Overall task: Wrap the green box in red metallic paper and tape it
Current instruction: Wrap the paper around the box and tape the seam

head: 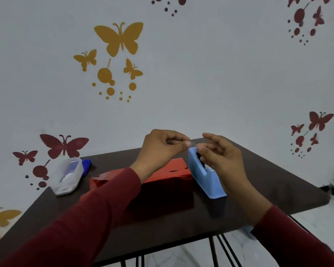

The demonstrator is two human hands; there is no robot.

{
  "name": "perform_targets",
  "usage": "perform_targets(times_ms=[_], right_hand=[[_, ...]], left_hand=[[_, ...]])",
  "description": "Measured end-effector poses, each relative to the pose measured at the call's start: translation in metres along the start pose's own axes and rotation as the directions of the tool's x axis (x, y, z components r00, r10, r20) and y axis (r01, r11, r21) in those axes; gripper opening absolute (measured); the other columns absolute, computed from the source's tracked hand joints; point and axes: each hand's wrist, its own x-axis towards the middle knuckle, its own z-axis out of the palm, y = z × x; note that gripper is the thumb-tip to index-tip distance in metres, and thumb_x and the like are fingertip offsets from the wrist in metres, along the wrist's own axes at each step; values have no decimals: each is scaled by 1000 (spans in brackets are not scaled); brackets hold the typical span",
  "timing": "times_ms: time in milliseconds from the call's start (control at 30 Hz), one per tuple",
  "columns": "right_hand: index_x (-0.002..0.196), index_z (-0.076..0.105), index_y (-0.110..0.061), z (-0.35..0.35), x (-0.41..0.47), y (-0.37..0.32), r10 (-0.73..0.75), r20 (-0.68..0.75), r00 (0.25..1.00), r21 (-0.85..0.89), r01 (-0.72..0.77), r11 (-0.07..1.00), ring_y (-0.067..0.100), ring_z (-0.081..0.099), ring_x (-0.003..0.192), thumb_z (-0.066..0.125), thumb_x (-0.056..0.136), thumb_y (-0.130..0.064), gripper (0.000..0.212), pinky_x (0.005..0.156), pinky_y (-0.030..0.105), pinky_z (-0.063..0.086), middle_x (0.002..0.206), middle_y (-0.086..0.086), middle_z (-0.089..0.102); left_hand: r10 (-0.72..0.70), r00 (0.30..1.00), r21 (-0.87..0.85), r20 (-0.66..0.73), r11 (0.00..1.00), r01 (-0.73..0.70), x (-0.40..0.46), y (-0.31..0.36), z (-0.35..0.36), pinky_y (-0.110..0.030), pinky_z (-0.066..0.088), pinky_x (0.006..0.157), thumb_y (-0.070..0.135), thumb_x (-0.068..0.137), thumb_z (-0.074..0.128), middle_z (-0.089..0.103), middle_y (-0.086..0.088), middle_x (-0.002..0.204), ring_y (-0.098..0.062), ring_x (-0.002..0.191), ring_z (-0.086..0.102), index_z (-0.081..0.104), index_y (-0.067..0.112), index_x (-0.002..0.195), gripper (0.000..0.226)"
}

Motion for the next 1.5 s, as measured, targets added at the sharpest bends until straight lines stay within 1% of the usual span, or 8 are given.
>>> perform_targets(times_ms=[167, 300, 400, 500, 800, 1133, 1267, 1500], right_hand=[[118, 72, -14, 49, 4, 15, 162, 61, 985, 14, -163, 987, 19, 74, 84, 78, 88, 1, 34, 81, 36, 61, 82, 4, 79], [119, 71, -13, 83, 13, 23, 295, 115, 949, -25, -294, 956, 16, 72, 82, 76, 87, 3, 36, 76, 32, 61, 86, 4, 79], [123, 68, -12, 108, 19, 27, 376, 218, 901, -66, -371, 926, 18, 69, 84, 77, 88, -1, 37, 68, 27, 55, 102, 16, 77], [123, 66, -7, 136, 25, 34, 431, 271, 861, -114, -416, 902, 17, 68, 75, 78, 87, 0, 39, 63, 26, 48, 107, 23, 76], [117, 66, -2, 166, 41, 75, 538, 275, 797, -290, -464, 837, 15, 69, 65, 81, 83, 4, 38, 51, 19, 50, 86, 12, 77], [115, 63, -1, 190, 51, 60, 617, 364, 698, -412, -473, 779, 18, 68, 68, 82, 79, 8, 42, 47, 20, 46, 95, 20, 77], [99, 69, -1, 201, 47, 60, 661, 365, 656, -491, -468, 735, 9, 57, 45, 83, 79, 4, 25, 44, 17, 44, 69, 11, 68], [116, 70, 7, 209, 45, 62, 677, 308, 669, -562, -446, 696, 6, 58, 38, 82, 81, 3, 38, 39, 16, 42, 67, 10, 69]], left_hand=[[-53, 986, 69, -160, 995, 65, -25, -29, -36, -19, 57, 88, 27, 87, 82, 79, 14, 86, 4, 85, 73, 83, 24, 96, 10], [-81, 962, 245, -262, 958, 147, -40, -69, -83, -26, 54, 99, 40, 87, 78, 77, 21, 93, 13, 96, 66, 81, 32, 101, 16], [-196, 981, 634, 3, 758, 150, -57, -102, -113, -45, 36, 111, 72, 79, 65, 72, 21, 119, -3, 126, 47, 70, 46, 122, 51], [-316, 935, 775, 163, 628, 77, -75, -122, -122, -43, 26, 103, 79, 80, 61, 56, 24, 139, -13, 129, 30, 56, 46, 140, 68], [-112, 994, 803, 19, 594, 52, -111, -150, -143, -34, 17, 98, 68, 92, 56, 54, 31, 140, -5, 132, 28, 57, 47, 140, 53], [34, 972, 699, -233, 701, 143, -132, -176, -131, -26, 12, 98, 74, 85, 56, 62, 35, 125, 1, 127, 32, 67, 48, 128, 51], [46, 962, 662, -271, 734, 152, -135, -177, -131, -27, 14, 99, 73, 82, 59, 65, 33, 121, 3, 124, 34, 71, 44, 123, 52], [50, 961, 660, -272, 736, 149, -135, -180, -130, -28, 15, 98, 75, 83, 57, 67, 29, 122, 3, 123, 34, 71, 43, 124, 54]])
